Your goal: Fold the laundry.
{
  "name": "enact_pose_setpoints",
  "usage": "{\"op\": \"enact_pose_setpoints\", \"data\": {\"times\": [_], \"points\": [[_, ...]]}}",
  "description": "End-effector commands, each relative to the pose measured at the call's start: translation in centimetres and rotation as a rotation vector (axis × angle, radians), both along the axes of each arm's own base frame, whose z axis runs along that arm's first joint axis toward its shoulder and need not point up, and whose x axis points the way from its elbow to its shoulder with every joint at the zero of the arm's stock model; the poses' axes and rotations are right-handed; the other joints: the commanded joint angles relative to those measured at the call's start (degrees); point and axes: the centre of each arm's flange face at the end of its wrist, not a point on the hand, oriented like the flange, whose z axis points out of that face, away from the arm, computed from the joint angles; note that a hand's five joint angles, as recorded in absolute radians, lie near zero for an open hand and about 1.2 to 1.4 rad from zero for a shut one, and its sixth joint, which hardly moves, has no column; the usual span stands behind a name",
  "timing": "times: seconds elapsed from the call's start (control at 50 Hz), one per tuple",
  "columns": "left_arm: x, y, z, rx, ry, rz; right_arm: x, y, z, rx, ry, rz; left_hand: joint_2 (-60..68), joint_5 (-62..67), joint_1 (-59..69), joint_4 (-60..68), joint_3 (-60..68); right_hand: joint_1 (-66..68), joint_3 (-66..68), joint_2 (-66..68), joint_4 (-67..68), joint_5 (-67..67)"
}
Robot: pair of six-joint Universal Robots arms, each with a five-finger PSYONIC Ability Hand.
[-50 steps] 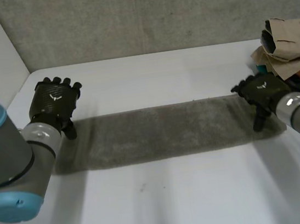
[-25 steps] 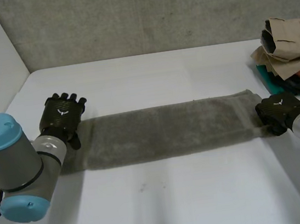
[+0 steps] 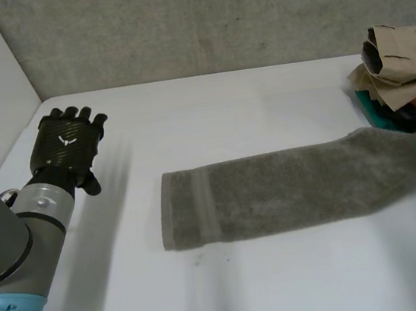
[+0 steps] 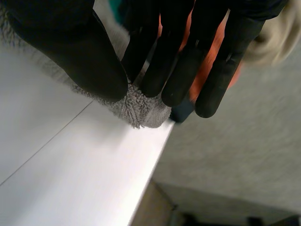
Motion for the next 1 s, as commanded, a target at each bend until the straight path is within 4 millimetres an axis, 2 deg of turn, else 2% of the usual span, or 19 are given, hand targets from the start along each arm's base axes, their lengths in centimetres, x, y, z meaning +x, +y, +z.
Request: {"op": "enact_pose_setpoints", "data": {"times": [0.02, 0.06, 0.12, 0.14, 0.2, 0.22, 0.3, 0.36, 0.4, 0.46, 0.48, 0.52, 0.54, 0.6, 0.68, 0.78, 0.84, 0.92, 1.0], "points": [[0.4, 0.3, 0.7, -0.006, 0.042, 0.009, 12.4, 2.5, 3.7, -0.194, -0.046, 0.357, -0.7, -1.8, 0.3, -0.4, -0.9, 16.4, 11.6, 12.5, 11.4, 13.5], [0.5, 0.4, 1.0, -0.012, 0.054, 0.012, 16.7, 4.5, 4.4, -0.249, -0.084, 0.506, -0.7, -1.8, 0.3, -0.4, -0.9, 16.4, 11.6, 12.5, 11.4, 13.5], [0.6, 0.6, 1.7, -0.026, 0.070, 0.011, 20.5, 6.6, 4.9, -0.299, -0.103, 0.649, -0.7, -1.8, 0.3, -0.4, -0.9, 16.4, 11.6, 12.5, 11.4, 13.5], [0.6, 0.6, 1.8, -0.029, 0.072, 0.011, 23.4, 8.7, 4.9, -0.321, -0.125, 0.758, -0.6, -1.7, 0.4, -0.3, -0.7, 16.4, 11.6, 12.5, 11.4, 13.5], [0.7, 0.8, 1.9, -0.033, 0.074, 0.011, 27.5, 12.2, 3.6, -0.317, -0.152, 0.926, -0.6, -1.7, 0.4, -0.3, -0.7, 16.4, 11.6, 12.5, 11.4, 13.5], [0.7, 0.9, 1.8, -0.030, 0.073, 0.011, 29.8, 14.5, 2.3, -0.297, -0.161, 1.025, -0.7, -1.8, 0.3, -0.4, -0.9, 16.4, 11.6, 12.5, 11.4, 13.5], [0.6, 1.2, 1.6, -0.023, 0.070, 0.007, 32.9, 18.7, -1.1, -0.219, -0.158, 1.168, -0.7, -1.8, 0.3, -0.4, -0.9, 16.4, 11.6, 12.5, 11.4, 13.5], [0.5, 1.3, 1.4, -0.017, 0.068, 0.001, 33.4, 20.3, -2.9, -0.180, -0.138, 1.219, -0.7, -1.8, 0.3, -0.4, -0.9, 16.4, 11.6, 12.5, 11.4, 13.5], [0.4, 1.4, 1.2, -0.011, 0.067, -0.003, 33.4, 21.0, -3.7, -0.161, -0.122, 1.239, -0.7, -1.8, 0.3, -0.4, -0.9, 16.4, 11.6, 12.5, 11.4, 13.5], [0.2, 1.5, 1.2, -0.010, 0.067, -0.011, 33.0, 20.9, -3.4, -0.163, -0.130, 1.235, -0.6, -1.7, 0.4, -0.3, -0.7, 16.4, 11.6, 12.5, 11.4, 13.5], [-0.1, 1.5, 1.5, -0.020, 0.070, -0.020, 32.9, 20.8, -3.2, -0.165, -0.131, 1.225, -0.6, -1.7, 0.4, -0.3, -0.7, 8.3, 3.5, 4.4, 3.3, 5.4], [-0.6, 1.8, 1.7, -0.027, 0.071, -0.038, 32.7, 20.8, -2.6, -0.168, -0.142, 1.211, -0.7, -1.8, 0.3, -0.4, -0.9, -29.3, -34.0, -33.1, -34.2, -32.1], [-0.8, 1.9, 1.8, -0.033, 0.073, -0.047, 32.4, 21.0, -1.9, -0.162, -0.171, 1.195, -0.7, -1.8, 0.3, -0.4, -0.9, -53.6, -58.4, -57.5, -58.6, -56.5], [-2.2, 2.2, 2.2, -0.049, 0.081, -0.089, 31.5, 19.9, -0.9, -0.138, -0.239, 1.115, -0.6, -1.7, 0.4, -0.3, -0.7, -53.6, -58.4, -57.5, -58.6, -56.5], [-4.7, 2.8, 2.0, -0.048, 0.084, -0.158, 27.2, 15.7, 0.4, -0.019, -0.449, 0.839, -0.4, -1.5, 0.6, -0.1, -0.6, -53.6, -58.4, -57.5, -58.6, -56.5], [-6.9, 3.9, 1.3, -0.030, 0.077, -0.226, 23.2, 14.0, -0.1, 0.149, -0.588, 0.621, -0.4, -1.5, 0.6, -0.1, -0.6, -53.6, -58.4, -57.5, -58.6, -56.5], [-7.5, 4.2, 0.9, -0.023, 0.074, -0.245, 20.6, 12.7, -1.0, 0.199, -0.576, 0.519, -0.4, -1.5, 0.6, -0.1, -0.6, -53.6, -58.4, -57.5, -58.6, -56.5], [-8.9, 4.7, 0.1, -0.009, 0.066, -0.281, 18.6, 11.6, -2.4, 0.222, -0.505, 0.463, -0.4, -1.5, 0.6, -0.1, -0.6, -52.7, -57.5, -56.6, -57.7, -55.6], [-9.7, 5.2, 0.1, -0.011, 0.070, -0.307, 17.9, 11.0, -4.1, 0.241, -0.402, 0.463, 0.6, -0.5, 1.6, 0.9, 0.4, -30.7, -35.5, -34.6, -35.7, -33.6]]}}
